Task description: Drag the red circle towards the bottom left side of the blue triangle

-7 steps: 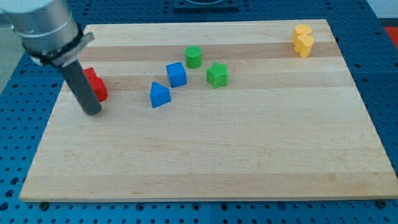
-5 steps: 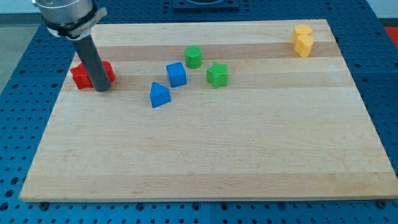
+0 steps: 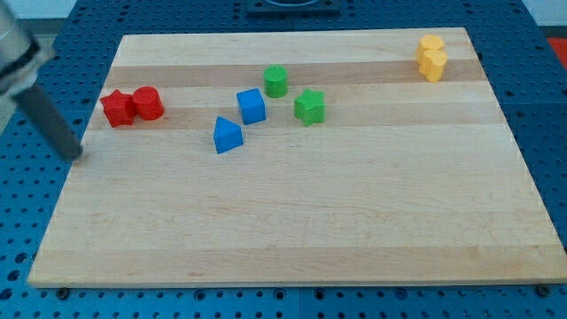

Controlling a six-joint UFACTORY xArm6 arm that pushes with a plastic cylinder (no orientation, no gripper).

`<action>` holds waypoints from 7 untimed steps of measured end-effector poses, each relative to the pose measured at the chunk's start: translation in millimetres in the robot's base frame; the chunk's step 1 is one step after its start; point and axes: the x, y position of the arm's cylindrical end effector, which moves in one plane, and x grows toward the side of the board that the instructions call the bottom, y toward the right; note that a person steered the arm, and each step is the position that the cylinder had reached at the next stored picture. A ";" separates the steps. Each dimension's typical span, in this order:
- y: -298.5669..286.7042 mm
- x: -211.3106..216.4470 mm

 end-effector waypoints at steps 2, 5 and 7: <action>22.6 -161.4; 82.8 -42.3; 131.4 2.2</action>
